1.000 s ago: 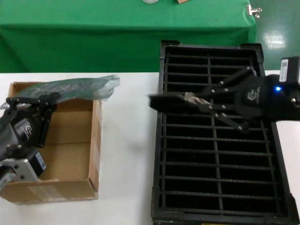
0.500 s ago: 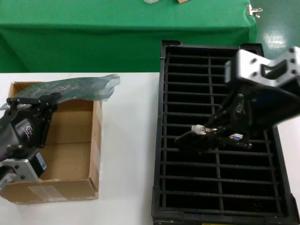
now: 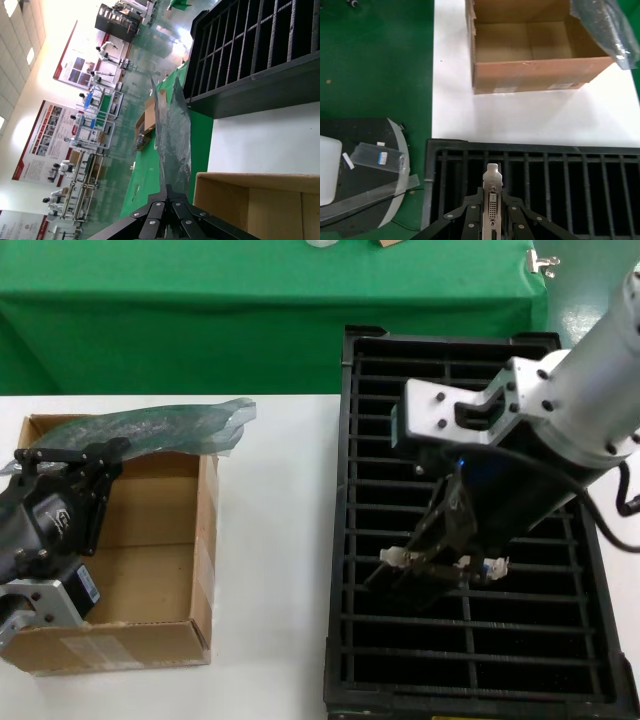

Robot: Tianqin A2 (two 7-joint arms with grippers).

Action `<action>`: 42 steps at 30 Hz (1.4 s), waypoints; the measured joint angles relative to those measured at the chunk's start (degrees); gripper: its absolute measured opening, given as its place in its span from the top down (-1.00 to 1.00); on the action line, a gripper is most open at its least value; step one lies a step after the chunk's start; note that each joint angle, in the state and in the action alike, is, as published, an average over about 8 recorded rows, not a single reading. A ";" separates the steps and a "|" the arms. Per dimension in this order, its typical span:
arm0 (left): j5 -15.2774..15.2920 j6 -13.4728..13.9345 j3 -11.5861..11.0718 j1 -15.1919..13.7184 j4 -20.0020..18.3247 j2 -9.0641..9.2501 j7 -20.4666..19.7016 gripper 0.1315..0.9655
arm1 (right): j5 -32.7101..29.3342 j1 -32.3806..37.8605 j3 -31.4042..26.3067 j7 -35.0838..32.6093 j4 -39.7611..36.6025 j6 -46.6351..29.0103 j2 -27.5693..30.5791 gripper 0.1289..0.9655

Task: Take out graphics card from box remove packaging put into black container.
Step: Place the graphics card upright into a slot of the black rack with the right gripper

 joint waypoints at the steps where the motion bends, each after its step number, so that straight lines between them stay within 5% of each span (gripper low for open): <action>1: 0.00 0.00 0.00 0.00 0.00 0.00 0.00 0.98 | 0.00 -0.11 -0.12 0.11 -0.07 -0.01 -0.23 0.86; 42: 0.00 0.00 0.00 0.00 0.00 0.00 0.00 0.98 | -5.10 -4.29 -0.43 -7.64 -9.86 -0.02 -4.98 0.86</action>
